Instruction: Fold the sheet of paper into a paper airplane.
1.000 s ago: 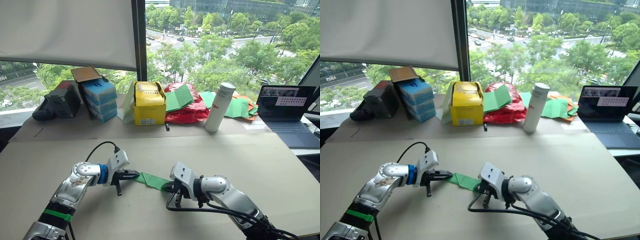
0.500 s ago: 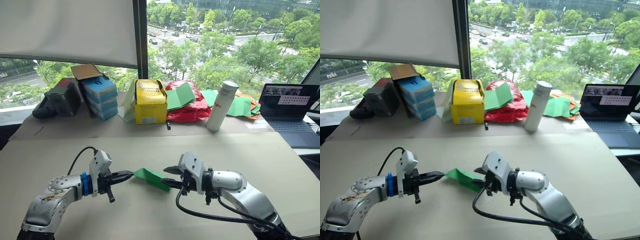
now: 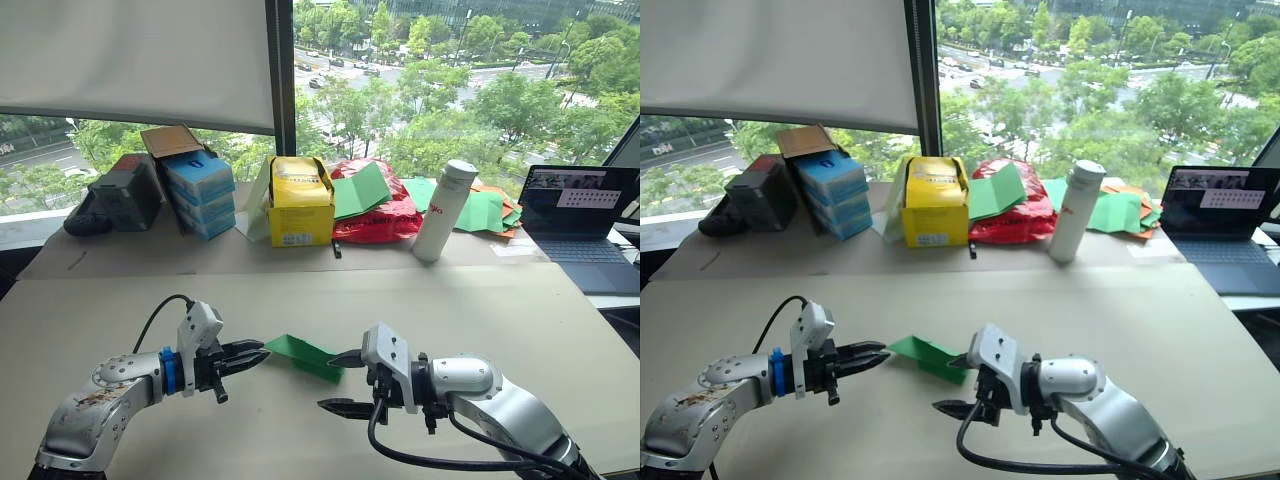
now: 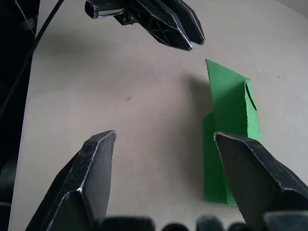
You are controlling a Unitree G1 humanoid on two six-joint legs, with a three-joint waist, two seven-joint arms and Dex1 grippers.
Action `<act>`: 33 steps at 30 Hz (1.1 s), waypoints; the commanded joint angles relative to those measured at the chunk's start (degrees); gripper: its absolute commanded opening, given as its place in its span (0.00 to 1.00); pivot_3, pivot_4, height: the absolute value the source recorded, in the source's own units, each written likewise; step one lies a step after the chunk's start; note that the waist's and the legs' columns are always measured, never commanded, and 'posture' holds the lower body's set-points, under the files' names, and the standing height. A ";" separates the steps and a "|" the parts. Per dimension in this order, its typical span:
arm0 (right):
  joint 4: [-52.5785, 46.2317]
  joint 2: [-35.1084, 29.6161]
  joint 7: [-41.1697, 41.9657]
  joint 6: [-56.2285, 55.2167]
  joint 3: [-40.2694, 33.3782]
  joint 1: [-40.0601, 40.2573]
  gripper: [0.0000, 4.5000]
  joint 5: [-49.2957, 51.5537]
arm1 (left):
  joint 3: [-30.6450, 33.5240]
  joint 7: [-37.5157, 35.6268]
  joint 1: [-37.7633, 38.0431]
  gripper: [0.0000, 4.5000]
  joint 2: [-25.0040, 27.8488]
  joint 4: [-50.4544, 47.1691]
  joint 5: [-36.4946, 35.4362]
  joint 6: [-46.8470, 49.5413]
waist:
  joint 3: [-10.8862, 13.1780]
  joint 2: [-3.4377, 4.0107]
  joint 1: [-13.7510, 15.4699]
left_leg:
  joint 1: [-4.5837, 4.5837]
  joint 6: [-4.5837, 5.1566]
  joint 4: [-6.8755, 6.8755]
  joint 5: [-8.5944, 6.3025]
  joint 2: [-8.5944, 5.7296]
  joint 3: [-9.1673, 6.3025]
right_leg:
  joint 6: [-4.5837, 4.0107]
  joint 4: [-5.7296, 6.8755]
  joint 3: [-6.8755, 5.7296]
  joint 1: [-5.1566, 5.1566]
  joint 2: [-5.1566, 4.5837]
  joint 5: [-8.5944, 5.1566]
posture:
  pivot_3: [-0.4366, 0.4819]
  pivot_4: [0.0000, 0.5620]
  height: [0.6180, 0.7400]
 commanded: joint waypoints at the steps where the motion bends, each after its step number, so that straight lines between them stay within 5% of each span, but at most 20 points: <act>1: 2.75 1.39 -0.48 -2.69 0.23 -1.48 0.81 -0.73 | 0.47 -0.21 -0.13 0.54 0.69 -1.98 -1.17 -0.36 | 0.04 -0.02 0.01 | 0.00 0.00 0.00 0.00 0.00 0.00 | 0.00 0.00 0.00 0.00 0.00 0.00 | 0.48 0.27 1.00; 7: 8.94 4.99 -1.66 -3.85 -1.78 -4.92 0.81 -0.24 | 0.64 0.21 0.00 0.99 0.57 -2.60 -1.40 -0.30 | 0.11 -0.04 -0.10 | -0.01 -0.03 -0.01 0.02 0.00 0.01 | 0.00 0.02 0.00 -0.03 0.01 0.00 | 0.48 0.27 1.00; 33: 18.56 7.44 -1.59 -6.90 -3.69 -12.81 0.81 -2.45 | -0.26 2.62 -0.24 0.99 0.37 -5.20 -4.22 0.57 | 0.21 -0.05 -0.69 | -0.04 -0.07 -0.05 0.02 0.00 0.00 | -0.01 0.03 0.04 -0.08 -0.03 0.01 | 0.48 0.27 1.00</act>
